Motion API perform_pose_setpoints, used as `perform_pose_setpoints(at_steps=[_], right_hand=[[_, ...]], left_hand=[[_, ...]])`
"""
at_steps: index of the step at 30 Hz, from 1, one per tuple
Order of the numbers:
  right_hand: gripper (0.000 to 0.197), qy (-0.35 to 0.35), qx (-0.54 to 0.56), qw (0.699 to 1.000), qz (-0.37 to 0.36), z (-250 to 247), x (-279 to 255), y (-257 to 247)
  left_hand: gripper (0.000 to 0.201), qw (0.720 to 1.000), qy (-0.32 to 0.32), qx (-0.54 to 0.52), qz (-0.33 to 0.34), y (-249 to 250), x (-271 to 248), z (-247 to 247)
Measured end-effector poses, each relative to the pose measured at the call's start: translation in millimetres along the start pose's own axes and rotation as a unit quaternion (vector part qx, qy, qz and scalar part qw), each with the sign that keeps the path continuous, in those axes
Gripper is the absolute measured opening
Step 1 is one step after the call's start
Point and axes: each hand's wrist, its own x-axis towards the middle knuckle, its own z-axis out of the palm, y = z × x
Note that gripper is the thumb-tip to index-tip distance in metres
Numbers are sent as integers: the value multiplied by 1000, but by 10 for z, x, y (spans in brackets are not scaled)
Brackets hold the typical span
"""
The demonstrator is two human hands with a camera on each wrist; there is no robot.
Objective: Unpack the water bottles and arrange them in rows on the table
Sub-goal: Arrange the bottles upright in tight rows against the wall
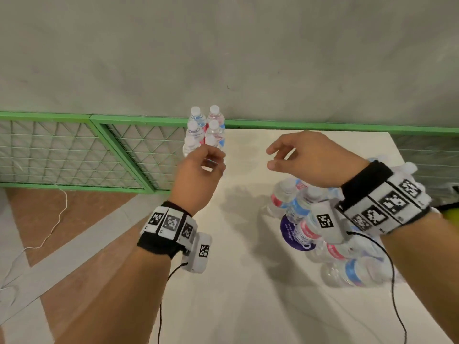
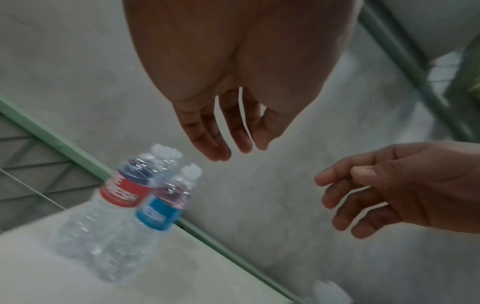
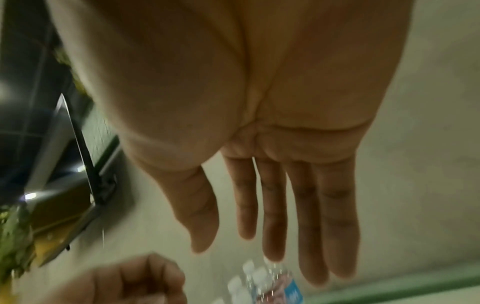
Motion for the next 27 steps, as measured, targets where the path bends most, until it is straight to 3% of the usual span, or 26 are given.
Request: perform_pose_setpoints(at_steps=[6, 11, 13, 16, 19, 24, 27], right_hand=[[20, 14, 15, 996, 88, -429, -1255, 575], [29, 14, -12, 988, 156, -145, -1840, 1279], [39, 3, -21, 986, 164, 48, -1995, 1496], [49, 13, -18, 986, 166, 273, -2156, 1683], [51, 23, -37, 990, 135, 475, -2197, 1762], [39, 34, -80, 990, 110, 584, -2181, 1794], [36, 19, -87, 990, 111, 574, -2161, 1768]], left_hand=[[18, 985, -164, -25, 38, 495, -666, 767], [22, 948, -306, 15, 84, 706, -1109, 1432], [34, 930, -343, 56, 117, 751, -1251, 1663], [54, 920, -353, 116, 125, 760, -1356, 1924], [61, 916, -364, 151, 71, 709, -1387, 2079], [33, 921, -338, 173, 93, 666, -1399, 2105], [30, 905, -382, 177, 61, 638, -1417, 1990]])
